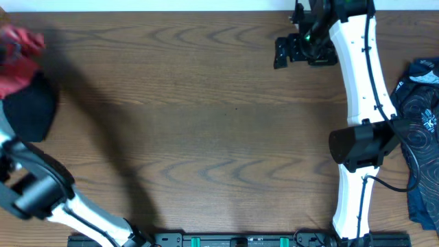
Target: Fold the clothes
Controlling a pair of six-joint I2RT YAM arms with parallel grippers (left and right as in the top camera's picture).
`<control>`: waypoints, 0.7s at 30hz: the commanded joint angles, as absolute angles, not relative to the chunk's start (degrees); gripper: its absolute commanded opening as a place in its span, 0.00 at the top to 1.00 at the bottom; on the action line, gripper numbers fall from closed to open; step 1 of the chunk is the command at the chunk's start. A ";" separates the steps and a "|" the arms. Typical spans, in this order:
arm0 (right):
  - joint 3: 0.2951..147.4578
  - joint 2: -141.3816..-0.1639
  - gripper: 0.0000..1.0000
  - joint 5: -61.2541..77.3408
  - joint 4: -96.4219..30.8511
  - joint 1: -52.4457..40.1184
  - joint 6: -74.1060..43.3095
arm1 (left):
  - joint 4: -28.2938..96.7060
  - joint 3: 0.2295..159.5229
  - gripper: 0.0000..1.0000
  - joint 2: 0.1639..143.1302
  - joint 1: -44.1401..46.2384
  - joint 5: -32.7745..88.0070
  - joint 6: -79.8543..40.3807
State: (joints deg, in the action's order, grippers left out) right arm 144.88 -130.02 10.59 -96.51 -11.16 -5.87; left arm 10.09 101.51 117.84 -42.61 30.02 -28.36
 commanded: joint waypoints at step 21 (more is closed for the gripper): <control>144.62 -128.53 0.01 10.52 -95.04 -13.56 -5.96 | 10.09 122.48 0.94 123.59 -45.39 52.23 -40.18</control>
